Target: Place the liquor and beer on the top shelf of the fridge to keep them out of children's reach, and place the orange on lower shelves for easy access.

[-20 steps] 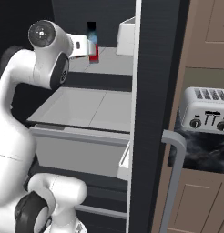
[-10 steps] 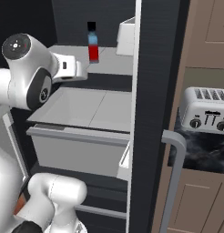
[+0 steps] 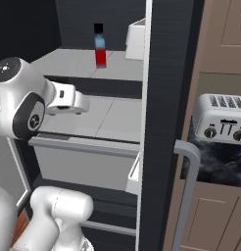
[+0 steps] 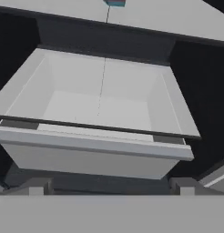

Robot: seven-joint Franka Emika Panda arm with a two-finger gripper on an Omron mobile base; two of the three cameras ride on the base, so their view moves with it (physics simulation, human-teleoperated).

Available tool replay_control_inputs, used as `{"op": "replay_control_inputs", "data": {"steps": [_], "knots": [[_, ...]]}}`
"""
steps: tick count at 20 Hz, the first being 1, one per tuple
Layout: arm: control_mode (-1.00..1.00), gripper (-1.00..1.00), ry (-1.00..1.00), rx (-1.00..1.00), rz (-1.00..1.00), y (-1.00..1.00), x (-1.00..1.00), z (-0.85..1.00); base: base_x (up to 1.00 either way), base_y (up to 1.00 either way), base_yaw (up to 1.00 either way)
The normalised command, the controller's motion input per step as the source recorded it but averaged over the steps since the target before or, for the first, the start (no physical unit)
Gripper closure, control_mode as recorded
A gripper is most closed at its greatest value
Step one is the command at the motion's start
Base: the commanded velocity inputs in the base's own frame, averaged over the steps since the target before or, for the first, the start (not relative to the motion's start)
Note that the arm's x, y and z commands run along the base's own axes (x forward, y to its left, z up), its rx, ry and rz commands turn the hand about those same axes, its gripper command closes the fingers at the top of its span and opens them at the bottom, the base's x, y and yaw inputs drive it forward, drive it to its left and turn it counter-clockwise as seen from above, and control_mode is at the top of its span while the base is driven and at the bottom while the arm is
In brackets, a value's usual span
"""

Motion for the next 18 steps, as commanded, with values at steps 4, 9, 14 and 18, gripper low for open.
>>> {"op": "replay_control_inputs", "data": {"steps": [4, 9, 14, 18], "knots": [[-1.00, -1.00, 0.19, 0.00, -0.02, 0.01, -0.45, -0.15, 0.00, 0.00, 0.00], [-1.00, -1.00, 0.19, 0.00, -0.01, 0.00, -0.39, -0.13, 0.00, 0.00, 0.00], [-1.00, -1.00, 0.17, 0.00, 0.00, 0.10, -0.10, -0.14, 0.00, 0.00, 0.00], [-1.00, -1.00, 0.10, 0.00, 0.00, 0.14, -0.05, -0.20, 0.00, 0.00, 0.00]]}}
